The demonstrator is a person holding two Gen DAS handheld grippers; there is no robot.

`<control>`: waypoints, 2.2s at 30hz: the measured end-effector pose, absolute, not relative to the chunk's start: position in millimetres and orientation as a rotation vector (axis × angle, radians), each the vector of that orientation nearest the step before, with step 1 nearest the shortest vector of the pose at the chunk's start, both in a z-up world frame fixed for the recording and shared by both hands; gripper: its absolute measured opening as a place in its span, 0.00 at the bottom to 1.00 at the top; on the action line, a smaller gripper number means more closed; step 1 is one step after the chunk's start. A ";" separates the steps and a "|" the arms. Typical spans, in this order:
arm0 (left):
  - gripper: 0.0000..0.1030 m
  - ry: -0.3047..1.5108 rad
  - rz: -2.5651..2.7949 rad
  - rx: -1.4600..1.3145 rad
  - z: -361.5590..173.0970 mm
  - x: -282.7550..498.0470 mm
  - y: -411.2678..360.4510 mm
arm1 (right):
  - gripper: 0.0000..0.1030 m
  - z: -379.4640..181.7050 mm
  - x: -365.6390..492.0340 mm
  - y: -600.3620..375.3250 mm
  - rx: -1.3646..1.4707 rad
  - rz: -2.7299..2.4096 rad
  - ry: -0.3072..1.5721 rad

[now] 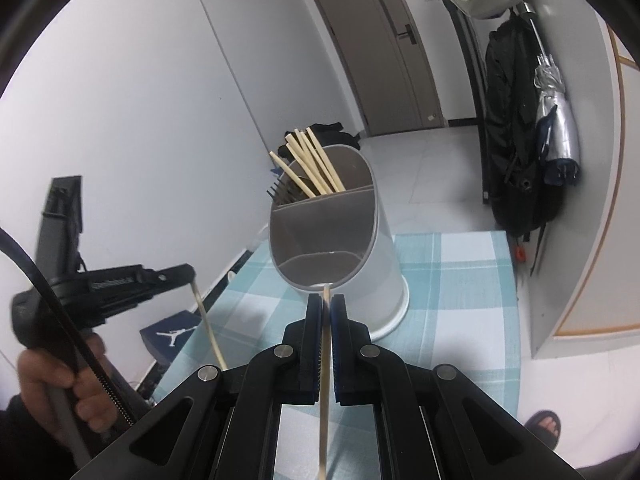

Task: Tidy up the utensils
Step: 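Lift both held chopsticks and carry them above the white holder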

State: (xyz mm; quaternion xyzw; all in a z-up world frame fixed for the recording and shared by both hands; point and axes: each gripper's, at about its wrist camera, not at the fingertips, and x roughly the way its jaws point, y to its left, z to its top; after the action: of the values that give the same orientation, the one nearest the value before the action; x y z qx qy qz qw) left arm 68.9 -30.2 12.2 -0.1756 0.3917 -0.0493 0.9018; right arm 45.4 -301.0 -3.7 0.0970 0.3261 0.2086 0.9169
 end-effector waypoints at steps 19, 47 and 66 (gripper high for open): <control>0.02 0.739 -0.303 -0.363 83.9 68.5 -48.6 | 0.03 58.0 40.0 -314.4 0.245 0.435 0.532; 0.02 0.492 -0.263 -0.411 129.5 155.4 -55.3 | 0.03 163.4 178.4 -298.4 0.104 0.483 0.312; 0.02 0.569 -0.351 -0.216 94.8 163.6 -80.3 | 0.04 103.7 179.7 -277.6 -0.056 0.589 0.347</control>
State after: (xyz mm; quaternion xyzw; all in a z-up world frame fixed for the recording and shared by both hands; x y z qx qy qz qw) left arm 163.6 -80.3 94.8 -0.1060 0.2788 -0.1721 0.9388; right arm 179.7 -277.6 103.7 -0.0276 0.1699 0.2887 0.9418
